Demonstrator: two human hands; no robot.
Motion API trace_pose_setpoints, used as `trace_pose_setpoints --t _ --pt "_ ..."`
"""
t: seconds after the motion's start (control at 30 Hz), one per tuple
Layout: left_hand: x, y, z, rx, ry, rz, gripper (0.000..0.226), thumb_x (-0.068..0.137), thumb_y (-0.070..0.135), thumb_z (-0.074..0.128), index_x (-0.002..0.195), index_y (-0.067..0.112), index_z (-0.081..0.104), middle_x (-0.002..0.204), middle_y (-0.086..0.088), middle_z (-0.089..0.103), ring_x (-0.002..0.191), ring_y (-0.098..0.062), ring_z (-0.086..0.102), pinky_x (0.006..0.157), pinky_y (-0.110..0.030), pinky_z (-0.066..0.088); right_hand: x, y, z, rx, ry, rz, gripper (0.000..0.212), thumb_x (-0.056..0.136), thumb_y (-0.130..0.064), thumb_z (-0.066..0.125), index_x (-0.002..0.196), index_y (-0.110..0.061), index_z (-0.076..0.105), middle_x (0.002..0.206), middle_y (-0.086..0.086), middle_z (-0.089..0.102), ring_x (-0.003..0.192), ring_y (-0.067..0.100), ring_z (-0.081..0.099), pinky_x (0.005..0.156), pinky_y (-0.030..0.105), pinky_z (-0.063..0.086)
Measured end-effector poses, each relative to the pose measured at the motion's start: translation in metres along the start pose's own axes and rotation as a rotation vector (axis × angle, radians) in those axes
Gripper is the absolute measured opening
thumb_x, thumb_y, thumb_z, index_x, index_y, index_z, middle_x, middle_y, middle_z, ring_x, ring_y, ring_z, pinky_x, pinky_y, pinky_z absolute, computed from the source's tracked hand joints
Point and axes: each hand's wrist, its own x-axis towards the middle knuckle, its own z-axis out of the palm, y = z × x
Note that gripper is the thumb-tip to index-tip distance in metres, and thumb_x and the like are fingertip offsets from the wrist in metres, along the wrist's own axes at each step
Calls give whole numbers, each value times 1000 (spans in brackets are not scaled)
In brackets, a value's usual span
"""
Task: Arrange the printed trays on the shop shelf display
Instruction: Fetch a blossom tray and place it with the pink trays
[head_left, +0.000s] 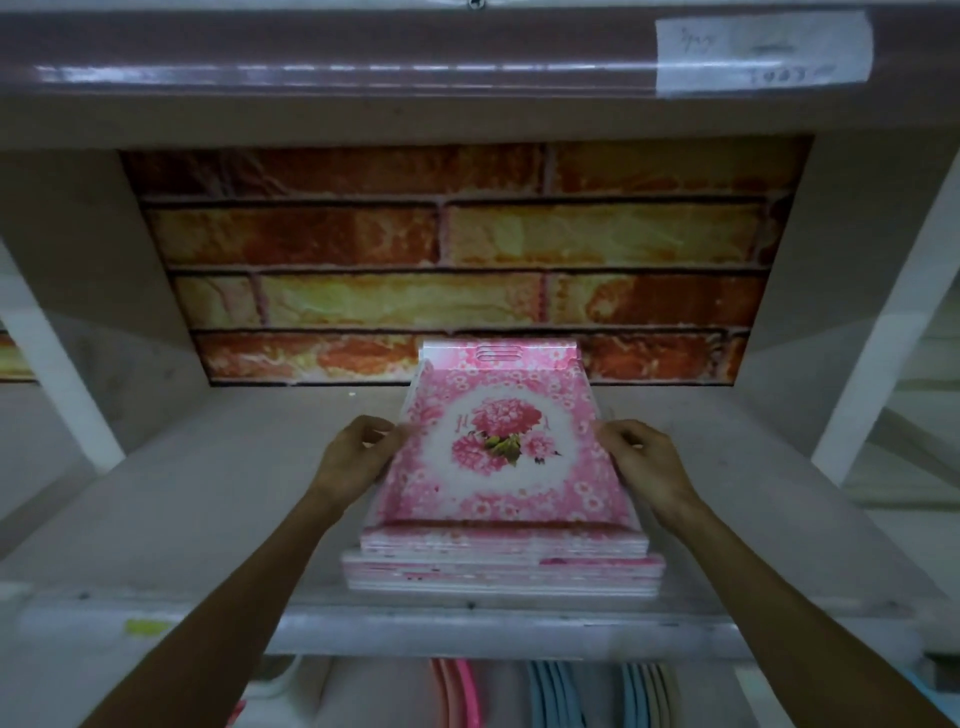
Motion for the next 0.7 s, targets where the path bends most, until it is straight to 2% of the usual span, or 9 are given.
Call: trace_pose_setpoints --t 0.07,0.17,0.27,0.37,0.5,0.57,0.6,0.63,0.7 --pt "-3 -12 5 -142 -20 -11 71 64 72 65 114 21 62 105 -3 68 90 -21 68 81 -36 54 -4 6 4 90 6 -1 18 91 -36 63 97 -22 71 95 -8 71 96 17 66 89 33 51" --pt "-9 -13 11 -307 -65 -35 69 81 56 65 139 21 46 123 -3 62 106 -19 63 89 -33 49 -9 5 11 208 -18 20 24 92 -46 58 107 -31 67 106 -9 70 100 13 66 91 35 53" --pt "-6 -18 19 -385 -93 0 59 93 41 57 147 26 36 132 0 56 118 -18 56 96 -31 42 -9 -1 16 420 -35 120 29 95 -47 52 101 -26 72 95 -4 76 84 13 73 68 26 57" --pt "0 -24 24 -526 -122 -45 60 92 47 56 147 35 35 139 7 49 127 -16 51 107 -37 39 -6 -2 20 535 -52 193 36 98 -47 45 94 -24 72 81 -3 77 71 13 74 54 22 54" --pt "22 -35 30 -756 -207 -169 54 76 69 63 127 52 54 147 9 48 129 -17 52 110 -46 39 -1 3 22 608 -71 265 46 92 -58 44 102 -23 73 100 7 76 83 23 74 69 35 55" --pt "18 -22 32 -824 -229 -210 33 82 64 59 106 45 71 129 1 65 110 -15 67 94 -38 54 0 0 23 533 -71 255 66 79 -70 48 112 -17 69 110 11 73 85 25 72 74 35 53" --pt "16 -18 34 -847 -257 -241 33 87 59 55 98 35 76 114 -3 73 98 -18 72 82 -35 59 1 -1 24 467 -69 237 85 68 -78 48 119 -12 65 115 13 70 86 23 69 75 35 53" --pt "15 -16 35 -881 -304 -281 40 89 57 53 103 27 76 109 -9 74 96 -25 73 78 -39 60 2 0 23 424 -59 232 100 59 -82 47 125 -9 61 119 14 68 87 21 66 78 34 52" --pt "19 -23 34 -865 -354 -308 64 82 67 58 126 22 64 130 -16 63 115 -36 63 98 -53 49 1 -2 21 408 -65 243 96 69 -80 47 130 -6 57 124 16 64 89 20 62 83 36 51"
